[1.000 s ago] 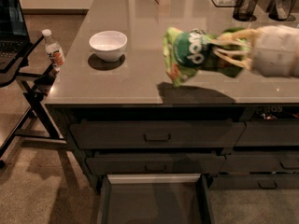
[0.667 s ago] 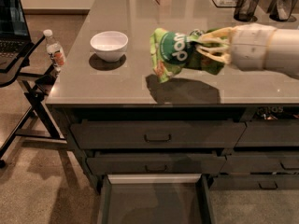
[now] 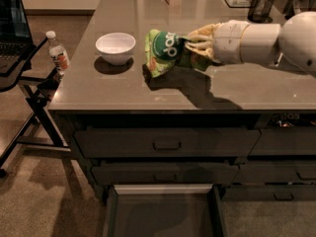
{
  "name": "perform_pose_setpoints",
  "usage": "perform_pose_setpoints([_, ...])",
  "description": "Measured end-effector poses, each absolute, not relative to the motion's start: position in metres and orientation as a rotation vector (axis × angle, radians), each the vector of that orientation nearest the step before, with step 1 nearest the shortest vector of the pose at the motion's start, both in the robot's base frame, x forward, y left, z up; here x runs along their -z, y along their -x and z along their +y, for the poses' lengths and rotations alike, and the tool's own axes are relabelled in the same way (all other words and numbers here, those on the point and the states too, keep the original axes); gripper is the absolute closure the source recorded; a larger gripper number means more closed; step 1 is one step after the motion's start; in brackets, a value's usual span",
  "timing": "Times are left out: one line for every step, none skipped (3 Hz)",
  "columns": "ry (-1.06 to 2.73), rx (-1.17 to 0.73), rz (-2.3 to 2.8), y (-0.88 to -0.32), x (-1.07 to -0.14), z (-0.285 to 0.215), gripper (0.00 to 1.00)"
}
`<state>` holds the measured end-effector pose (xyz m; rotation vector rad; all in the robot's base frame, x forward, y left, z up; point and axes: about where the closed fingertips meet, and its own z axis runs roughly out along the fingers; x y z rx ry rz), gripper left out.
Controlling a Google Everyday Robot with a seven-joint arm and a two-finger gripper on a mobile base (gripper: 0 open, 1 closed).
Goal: Pick green rice chip bag from bottom drawer and place on counter
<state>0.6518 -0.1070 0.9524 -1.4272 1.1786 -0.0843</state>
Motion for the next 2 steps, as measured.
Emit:
perform_pose_setpoints([1.394,0.062,1.249,-0.671,-0.938,-0.101,1.00])
perform_pose_setpoints([1.378,0.006,1.320,-0.672,-0.915,-0.101,1.00])
